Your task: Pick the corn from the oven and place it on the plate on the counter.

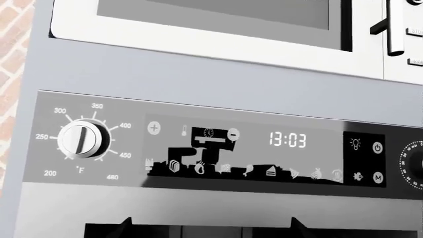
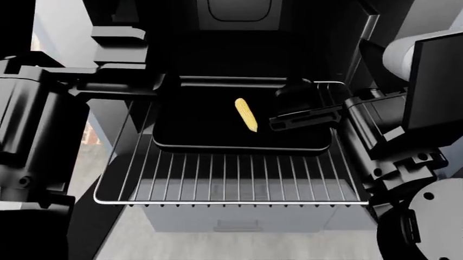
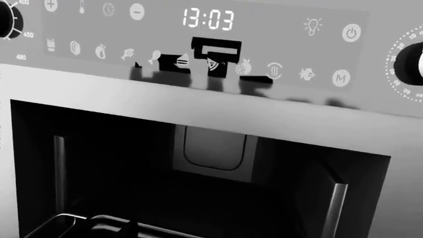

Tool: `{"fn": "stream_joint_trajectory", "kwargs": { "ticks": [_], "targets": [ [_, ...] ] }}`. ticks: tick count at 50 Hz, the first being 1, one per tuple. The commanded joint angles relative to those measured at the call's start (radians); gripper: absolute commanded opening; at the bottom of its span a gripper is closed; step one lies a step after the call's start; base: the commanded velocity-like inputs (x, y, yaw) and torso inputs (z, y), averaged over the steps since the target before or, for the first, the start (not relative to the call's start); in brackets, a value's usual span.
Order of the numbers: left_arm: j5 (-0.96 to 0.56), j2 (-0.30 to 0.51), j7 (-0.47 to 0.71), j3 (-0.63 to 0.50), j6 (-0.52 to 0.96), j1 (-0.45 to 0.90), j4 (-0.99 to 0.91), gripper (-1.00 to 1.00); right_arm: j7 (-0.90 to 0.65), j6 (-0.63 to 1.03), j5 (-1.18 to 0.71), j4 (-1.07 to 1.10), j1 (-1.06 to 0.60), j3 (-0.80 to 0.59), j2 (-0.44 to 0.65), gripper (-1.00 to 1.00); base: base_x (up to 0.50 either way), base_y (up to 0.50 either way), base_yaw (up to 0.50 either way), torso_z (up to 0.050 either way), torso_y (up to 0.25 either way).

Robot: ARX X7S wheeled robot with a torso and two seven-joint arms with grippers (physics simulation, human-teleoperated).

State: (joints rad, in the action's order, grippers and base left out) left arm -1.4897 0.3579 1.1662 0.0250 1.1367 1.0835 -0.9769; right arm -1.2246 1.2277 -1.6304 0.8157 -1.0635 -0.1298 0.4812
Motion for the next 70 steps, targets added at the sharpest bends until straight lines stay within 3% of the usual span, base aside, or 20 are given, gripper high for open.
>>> {"fn": "stream_joint_trajectory", "kwargs": {
  "ticks": [1,11,22,32,39,48,70],
  "targets": [
    [-0.019,0.007,0.017,-0.008,-0.010,0.008,0.001,1.00,0.047,0.018,0.021,-0.051,-0.050,-0.033,-0.001,1.00,0.00,0.00,0.00,0.000,0.000],
    [-0.055,0.018,0.047,-0.013,-0.023,0.020,-0.001,1.00,0.213,0.022,0.139,-0.149,-0.077,-0.068,-0.012,1.00,0.00,0.00,0.00,0.000,0.000],
    [-0.058,0.019,0.050,-0.020,-0.033,0.023,-0.003,1.00,0.449,-0.078,0.358,-0.258,0.050,-0.121,0.000,1.00,0.00,0.00,0.00,0.000,0.000],
    [-0.079,0.031,0.067,-0.023,-0.043,0.032,-0.007,1.00,0.642,-0.142,0.488,-0.414,0.041,-0.221,-0.018,1.00,0.00,0.00,0.00,0.000,0.000],
    [-0.087,0.035,0.078,-0.027,-0.049,0.034,-0.010,1.00,0.709,-0.138,0.501,-0.486,0.013,-0.262,-0.030,1.00,0.00,0.00,0.00,0.000,0.000],
    [-0.100,0.040,0.098,-0.036,-0.054,0.044,-0.015,1.00,0.843,0.014,0.437,-0.633,-0.125,-0.360,-0.033,1.00,0.00,0.00,0.00,0.000,0.000],
    [-0.098,0.050,0.094,-0.044,-0.067,0.047,-0.016,1.00,0.983,0.015,0.472,-0.843,-0.208,-0.434,-0.047,1.00,0.00,0.00,0.00,0.000,0.000]
  ]
}}
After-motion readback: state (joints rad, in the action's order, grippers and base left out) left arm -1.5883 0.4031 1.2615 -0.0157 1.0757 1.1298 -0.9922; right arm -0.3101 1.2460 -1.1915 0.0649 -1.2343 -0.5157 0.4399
